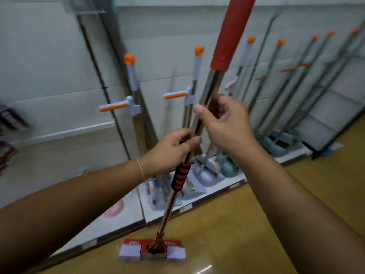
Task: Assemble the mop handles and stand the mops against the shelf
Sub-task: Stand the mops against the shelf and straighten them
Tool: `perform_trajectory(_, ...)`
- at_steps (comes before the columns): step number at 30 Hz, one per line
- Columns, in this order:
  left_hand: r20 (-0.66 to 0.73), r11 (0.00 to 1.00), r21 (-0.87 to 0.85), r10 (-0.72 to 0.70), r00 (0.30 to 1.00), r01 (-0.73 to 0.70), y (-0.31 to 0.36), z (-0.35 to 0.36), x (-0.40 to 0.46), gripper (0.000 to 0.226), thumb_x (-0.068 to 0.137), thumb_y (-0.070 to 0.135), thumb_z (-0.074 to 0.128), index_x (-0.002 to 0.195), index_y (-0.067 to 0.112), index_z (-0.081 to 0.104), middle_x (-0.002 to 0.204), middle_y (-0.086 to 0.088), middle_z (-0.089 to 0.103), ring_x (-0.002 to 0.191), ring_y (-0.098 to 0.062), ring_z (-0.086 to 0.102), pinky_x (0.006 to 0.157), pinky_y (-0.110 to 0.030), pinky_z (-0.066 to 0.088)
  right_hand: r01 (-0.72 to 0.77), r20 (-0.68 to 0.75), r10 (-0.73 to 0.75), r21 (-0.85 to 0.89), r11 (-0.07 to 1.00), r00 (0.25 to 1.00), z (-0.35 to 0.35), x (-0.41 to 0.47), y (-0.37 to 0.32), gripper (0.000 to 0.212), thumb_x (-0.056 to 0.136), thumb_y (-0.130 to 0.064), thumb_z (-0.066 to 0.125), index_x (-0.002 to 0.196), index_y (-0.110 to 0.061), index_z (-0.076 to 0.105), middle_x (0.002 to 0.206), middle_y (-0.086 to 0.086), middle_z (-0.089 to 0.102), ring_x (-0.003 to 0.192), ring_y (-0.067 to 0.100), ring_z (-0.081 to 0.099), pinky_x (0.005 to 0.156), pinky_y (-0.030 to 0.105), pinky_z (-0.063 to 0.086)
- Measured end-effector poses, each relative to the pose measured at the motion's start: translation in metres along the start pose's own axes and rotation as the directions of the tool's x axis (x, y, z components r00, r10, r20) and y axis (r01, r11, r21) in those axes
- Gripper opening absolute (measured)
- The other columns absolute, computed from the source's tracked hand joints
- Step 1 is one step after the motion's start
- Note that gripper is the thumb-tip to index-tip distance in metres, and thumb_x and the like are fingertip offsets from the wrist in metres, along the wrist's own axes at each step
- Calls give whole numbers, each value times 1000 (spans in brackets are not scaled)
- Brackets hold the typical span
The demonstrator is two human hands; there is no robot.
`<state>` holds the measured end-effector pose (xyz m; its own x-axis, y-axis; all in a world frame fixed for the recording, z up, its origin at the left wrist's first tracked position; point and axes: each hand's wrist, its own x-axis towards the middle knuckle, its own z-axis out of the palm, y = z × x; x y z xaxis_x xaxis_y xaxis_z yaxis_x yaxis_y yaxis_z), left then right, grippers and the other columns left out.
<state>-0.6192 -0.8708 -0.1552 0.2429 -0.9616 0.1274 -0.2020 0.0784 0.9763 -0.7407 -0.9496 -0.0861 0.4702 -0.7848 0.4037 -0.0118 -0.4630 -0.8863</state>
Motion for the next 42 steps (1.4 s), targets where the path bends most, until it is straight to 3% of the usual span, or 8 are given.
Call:
perform_trajectory(2, 66, 999, -30, 19, 998, -17, 17, 31, 18, 20, 96, 21, 55, 94, 3, 61, 74, -2, 69, 73, -14, 67, 67, -25, 53, -2, -66, 1, -20, 1000, 998, -37, 2, -5, 5, 85, -20, 73, 84, -21, 68, 84, 12, 75, 72, 15, 65, 70, 39, 57)
perform_trajectory(11, 375, 979, -186, 154, 914, -89, 71, 156, 97, 18, 97, 16, 51, 90, 3, 61, 76, -11, 66, 71, -20, 65, 72, -37, 52, -20, -300, -45, -210, 978, 953, -171, 9, -20, 13, 88, -18, 71, 99, -12, 74, 88, 4, 76, 82, 18, 72, 81, 44, 59)
perform_trajectory(16, 485, 950, -289, 255, 837, -122, 89, 218, 154, 22, 96, 17, 52, 95, -3, 59, 80, -16, 65, 76, -26, 66, 71, -34, 55, -63, -391, -91, -363, 930, 916, -235, 28, -21, 12, 90, -21, 70, 97, -13, 74, 84, 6, 75, 79, 19, 72, 75, 42, 60)
perform_trajectory(19, 527, 937, -325, 294, 798, -132, 94, 250, 195, 21, 96, 19, 54, 95, -1, 61, 80, -10, 69, 78, -21, 69, 72, -31, 57, -72, -432, -143, -445, 893, 890, -270, 47, -11, 9, 90, -23, 70, 82, -18, 70, 63, -9, 65, 57, -1, 58, 53, 24, 48)
perform_trajectory(22, 589, 935, -326, 314, 744, -137, 100, 280, 244, 27, 95, 24, 56, 99, -1, 62, 84, -8, 70, 81, -18, 71, 76, -32, 58, -108, -476, -163, -493, 863, 864, -298, 74, -1, 23, 91, -23, 68, 70, -30, 61, 49, -22, 54, 47, -5, 50, 47, 10, 36)
perform_trajectory(27, 671, 922, -362, 359, 649, -137, 123, 327, 320, 18, 95, 30, 57, 91, 14, 64, 84, -3, 71, 87, -21, 71, 77, -34, 55, -213, -575, -198, -568, 795, 794, -351, 124, 10, 20, 92, -26, 66, 74, -17, 65, 55, -11, 49, 48, 1, 42, 48, 19, 36)
perform_trajectory(31, 720, 914, -373, 392, 573, -158, 142, 366, 365, 13, 92, 33, 61, 86, 23, 67, 79, 2, 73, 84, -17, 72, 78, -32, 57, -297, -648, -209, -581, 758, 733, -394, 148, 17, 23, 93, -26, 65, 70, -25, 62, 49, -18, 52, 46, -3, 46, 44, 13, 38)
perform_trajectory(42, 764, 914, -361, 403, 504, -184, 145, 493, 457, 11, 91, 25, 64, 94, 14, 68, 86, -6, 71, 84, -22, 72, 85, -41, 58, -425, -732, -231, -589, 687, 641, -528, 184, 88, 30, 93, -34, 64, 63, -32, 59, 49, -18, 49, 46, 0, 43, 48, 21, 36)
